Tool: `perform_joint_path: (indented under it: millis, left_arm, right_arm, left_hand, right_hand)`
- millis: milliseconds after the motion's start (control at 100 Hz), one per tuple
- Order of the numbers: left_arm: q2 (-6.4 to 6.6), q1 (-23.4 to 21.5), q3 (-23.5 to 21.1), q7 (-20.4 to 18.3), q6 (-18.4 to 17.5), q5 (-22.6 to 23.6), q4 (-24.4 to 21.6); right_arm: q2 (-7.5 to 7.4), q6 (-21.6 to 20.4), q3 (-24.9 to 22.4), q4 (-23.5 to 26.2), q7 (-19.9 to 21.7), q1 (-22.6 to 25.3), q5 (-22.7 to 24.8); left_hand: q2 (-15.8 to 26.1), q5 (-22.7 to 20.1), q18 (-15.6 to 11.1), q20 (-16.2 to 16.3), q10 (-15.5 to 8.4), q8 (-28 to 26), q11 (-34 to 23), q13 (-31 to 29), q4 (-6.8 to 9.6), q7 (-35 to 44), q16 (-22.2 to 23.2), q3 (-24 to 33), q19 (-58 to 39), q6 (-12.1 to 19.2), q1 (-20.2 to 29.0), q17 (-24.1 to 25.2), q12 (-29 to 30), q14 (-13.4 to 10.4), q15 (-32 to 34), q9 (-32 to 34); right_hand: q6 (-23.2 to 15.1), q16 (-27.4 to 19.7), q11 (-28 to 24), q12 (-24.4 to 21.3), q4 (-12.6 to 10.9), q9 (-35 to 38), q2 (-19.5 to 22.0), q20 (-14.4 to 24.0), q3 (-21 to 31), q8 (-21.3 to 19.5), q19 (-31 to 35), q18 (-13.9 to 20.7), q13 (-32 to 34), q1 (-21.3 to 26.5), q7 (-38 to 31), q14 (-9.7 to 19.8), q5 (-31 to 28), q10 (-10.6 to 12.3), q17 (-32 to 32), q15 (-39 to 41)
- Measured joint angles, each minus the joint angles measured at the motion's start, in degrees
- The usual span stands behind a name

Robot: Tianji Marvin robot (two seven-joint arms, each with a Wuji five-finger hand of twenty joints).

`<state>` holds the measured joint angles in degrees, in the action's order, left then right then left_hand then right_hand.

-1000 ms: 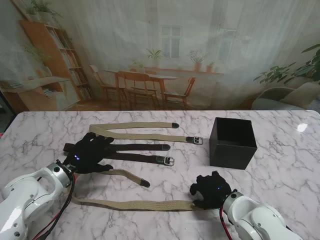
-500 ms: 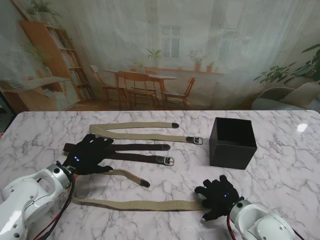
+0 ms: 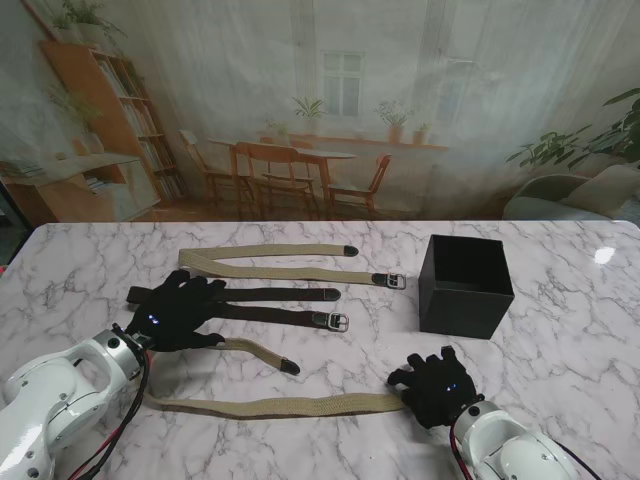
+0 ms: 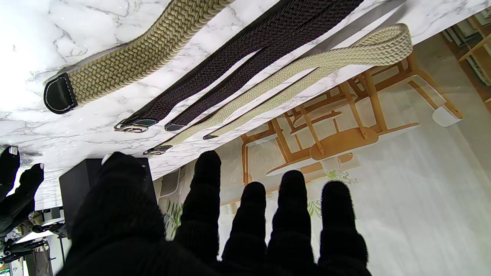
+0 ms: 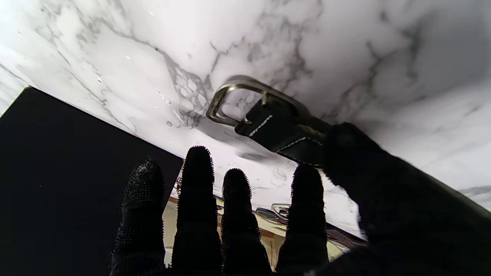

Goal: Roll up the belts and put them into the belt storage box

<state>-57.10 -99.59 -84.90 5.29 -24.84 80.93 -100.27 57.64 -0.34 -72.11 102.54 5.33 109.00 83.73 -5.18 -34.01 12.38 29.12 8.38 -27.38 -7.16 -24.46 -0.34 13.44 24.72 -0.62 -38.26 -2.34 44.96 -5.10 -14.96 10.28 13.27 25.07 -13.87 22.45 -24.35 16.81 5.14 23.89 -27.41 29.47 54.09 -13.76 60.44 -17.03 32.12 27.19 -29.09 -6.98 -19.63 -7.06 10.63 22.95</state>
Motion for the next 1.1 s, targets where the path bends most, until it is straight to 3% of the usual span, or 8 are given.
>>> perform_joint_path:
  millis: [60,150,270,390,430,560,840,1100]
  left_arm:
    - [0.0,0.0,0.01,0.0,0.06,-0.01,0.01]
    - [0.0,-0.02,0.04,-0.06,0.19,-0.04,0.02]
    - [-0.01,-0.04,0.11,-0.42,0.27,-0.18,0.02]
    - [0.0,0.05,0.53,-1.13,0.27,-0.34,0.1]
    - [0.02,0.13,0.81,-1.44,0.27,-0.45,0.17]
    - [0.09,0.52,1.84,-2.69,0.18,-0.88,0.43]
    - [0.36,1.36,4.24,-7.67,-1.54,-2.63,1.31]
    - [0.87,2.28,6.97,-13.97,-3.93,-4.51,2.94]
  right_arm:
    - [0.03,0.39,0.28,-0.21,-0.07,-0.4,-0.41]
    - [0.13,0.49,0.42,-0.32,-0.1,-0.74,-1.19]
    - [0.29,1.01,0.72,-0.85,-1.92,-1.04,-2.56]
    - [0.41,1.03,0.71,-1.0,-2.32,-1.16,-3.09]
    - [0.42,0.99,0.68,-1.0,-2.17,-1.18,-3.17]
    - [0.44,0.21,0.18,-0.88,-1.88,-1.08,-3.46]
    - [0.33,-0.44,-0.04,-0.94,-2.04,-0.91,-3.38]
    - [0.28,-0.32,0.03,-0.98,-2.06,-0.9,-3.02]
  left_hand:
    - [0.0,0.0,0.0,0.0,0.0,0.0,0.0,0.0,0.0,0.0,0.0,0.0,0.0,0.0,0.0,0.0,0.0,0.0,0.0,0.0]
    - [0.0,0.0,0.01,0.0,0.0,0.0,0.0,0.0,0.0,0.0,0.0,0.0,0.0,0.0,0.0,0.0,0.0,0.0,0.0,0.0]
    - [0.01,0.0,0.03,0.0,0.0,0.0,0.0,0.0,0.0,0.0,0.0,0.0,0.0,0.0,0.0,0.01,0.0,0.0,-0.01,0.0]
    - [0.01,0.0,0.06,0.01,0.0,0.0,0.0,0.0,0.0,0.0,0.0,0.0,0.0,0.0,0.0,0.01,0.0,0.0,-0.01,0.0]
    - [0.01,0.0,0.06,0.01,0.0,0.0,0.0,0.0,0.0,0.0,0.0,0.0,0.0,0.0,0.0,0.01,0.0,0.0,-0.01,0.0]
    - [0.46,0.0,0.08,0.01,0.0,0.0,0.0,0.0,0.0,0.0,0.0,0.0,0.0,0.0,0.0,0.01,0.0,0.01,-0.01,0.01]
    - [0.83,0.45,0.16,0.01,0.0,-0.44,0.0,0.0,0.0,-0.53,0.01,0.0,0.02,0.07,0.0,0.47,-0.01,0.03,-0.01,0.78]
    - [-10.25,5.4,0.6,0.09,-0.03,3.99,0.13,0.0,0.0,-5.86,0.01,0.78,0.75,-0.01,-6.07,0.59,-0.01,0.06,-0.03,0.64]
  right_hand:
    - [-0.54,0.0,0.0,-0.14,0.48,0.01,3.59,-0.03,-0.32,1.64,0.0,-0.05,0.0,1.72,-0.66,0.03,-1.35,-0.11,0.0,0.0]
    - [-0.58,0.0,-0.44,-0.19,6.2,0.65,5.49,-0.12,-3.7,9.19,-0.01,-0.12,0.0,4.27,-4.13,0.08,-4.08,-0.13,0.0,0.0]
    - [-0.59,-0.01,-1.38,-0.19,8.16,1.46,7.69,-0.21,-7.02,10.25,-0.09,-0.36,0.0,6.48,-13.12,0.56,-9.78,-0.13,0.01,0.0]
    - [-0.6,-0.01,-2.08,-0.14,8.16,2.14,9.14,-0.24,-8.93,5.86,-0.17,-0.6,0.01,6.27,-17.97,0.7,-11.81,-0.1,0.01,0.0]
    - [-0.6,-0.01,-2.1,0.04,8.16,2.14,9.06,-0.24,-8.77,3.15,-0.17,-0.6,0.01,2.78,-16.6,0.7,-11.78,-0.1,0.01,0.0]
    - [-0.45,-0.01,-2.12,0.69,2.79,2.03,3.67,-0.24,-6.93,-6.83,-0.17,-0.62,0.01,-7.01,-10.37,0.7,-11.77,-0.69,-0.22,0.0]
    - [0.84,-0.01,-2.13,0.7,2.69,1.92,-2.61,-0.24,-8.13,-10.01,-0.17,-0.63,-0.23,-9.2,-9.86,0.7,-9.97,-1.36,-0.78,0.0]
    - [0.84,-0.03,-2.11,0.72,2.28,1.92,-5.4,-0.25,-8.63,-11.33,-0.17,-0.64,-0.23,-7.68,-10.25,0.71,-9.04,-1.41,-0.79,0.0]
